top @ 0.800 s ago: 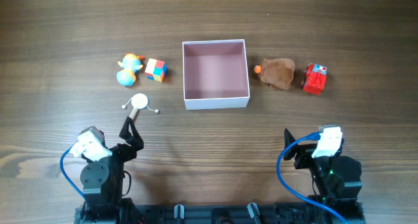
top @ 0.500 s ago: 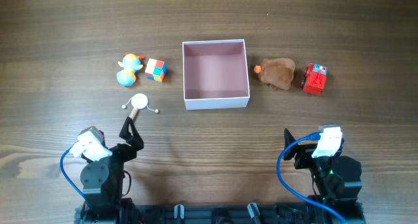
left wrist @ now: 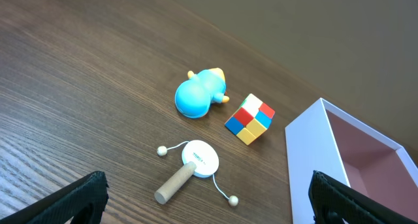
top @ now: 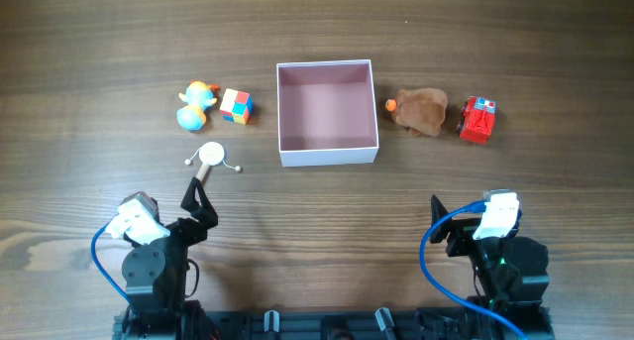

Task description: Pack container

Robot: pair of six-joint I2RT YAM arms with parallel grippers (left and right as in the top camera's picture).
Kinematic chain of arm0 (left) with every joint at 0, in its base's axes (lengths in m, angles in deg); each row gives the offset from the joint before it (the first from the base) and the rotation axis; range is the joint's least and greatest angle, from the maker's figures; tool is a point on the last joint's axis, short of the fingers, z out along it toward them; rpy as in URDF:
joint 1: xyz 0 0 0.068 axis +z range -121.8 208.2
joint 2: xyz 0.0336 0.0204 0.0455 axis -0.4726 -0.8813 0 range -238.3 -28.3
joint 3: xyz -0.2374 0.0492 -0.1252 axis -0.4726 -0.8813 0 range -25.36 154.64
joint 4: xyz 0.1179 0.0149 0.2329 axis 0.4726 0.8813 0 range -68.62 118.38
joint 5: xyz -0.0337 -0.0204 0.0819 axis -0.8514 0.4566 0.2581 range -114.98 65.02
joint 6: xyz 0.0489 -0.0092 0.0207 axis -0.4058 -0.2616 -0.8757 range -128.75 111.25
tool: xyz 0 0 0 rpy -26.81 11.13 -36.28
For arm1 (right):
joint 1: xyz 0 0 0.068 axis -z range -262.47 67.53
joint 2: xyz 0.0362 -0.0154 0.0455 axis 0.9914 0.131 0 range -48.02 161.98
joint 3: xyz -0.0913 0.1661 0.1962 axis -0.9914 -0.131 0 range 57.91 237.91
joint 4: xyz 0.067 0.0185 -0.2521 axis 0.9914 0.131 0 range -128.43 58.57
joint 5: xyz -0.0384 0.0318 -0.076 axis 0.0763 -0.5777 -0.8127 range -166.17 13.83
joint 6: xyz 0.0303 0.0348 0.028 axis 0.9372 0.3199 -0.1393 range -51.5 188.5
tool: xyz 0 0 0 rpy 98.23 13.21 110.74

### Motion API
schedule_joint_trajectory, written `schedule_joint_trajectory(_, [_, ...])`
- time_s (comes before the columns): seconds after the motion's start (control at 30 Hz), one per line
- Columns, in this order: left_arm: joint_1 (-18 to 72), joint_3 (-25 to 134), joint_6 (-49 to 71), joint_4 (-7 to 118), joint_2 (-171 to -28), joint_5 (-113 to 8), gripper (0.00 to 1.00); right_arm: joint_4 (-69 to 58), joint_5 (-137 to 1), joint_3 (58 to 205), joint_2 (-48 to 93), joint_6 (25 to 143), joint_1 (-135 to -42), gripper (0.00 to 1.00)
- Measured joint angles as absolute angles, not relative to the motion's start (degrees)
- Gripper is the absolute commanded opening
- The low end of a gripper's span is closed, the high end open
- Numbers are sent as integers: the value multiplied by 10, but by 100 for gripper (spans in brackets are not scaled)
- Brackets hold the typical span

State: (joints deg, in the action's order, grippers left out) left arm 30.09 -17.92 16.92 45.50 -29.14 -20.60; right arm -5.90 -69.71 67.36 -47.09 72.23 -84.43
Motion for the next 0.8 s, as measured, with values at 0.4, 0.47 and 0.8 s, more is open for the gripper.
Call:
schedule_joint_trajectory(0.4, [301, -179, 169, 455, -291, -207, 100, -63, -690, 674, -471, 789, -844, 100])
schedule_joint_trajectory(0.47, [301, -179, 169, 455, -291, -211, 100, -63, -688, 674, -471, 840, -844, 100])
schedule_joint_trajectory(0.8, [301, -179, 171, 455, -291, -263, 100, -87, -600, 680, -465, 936, -844, 100])
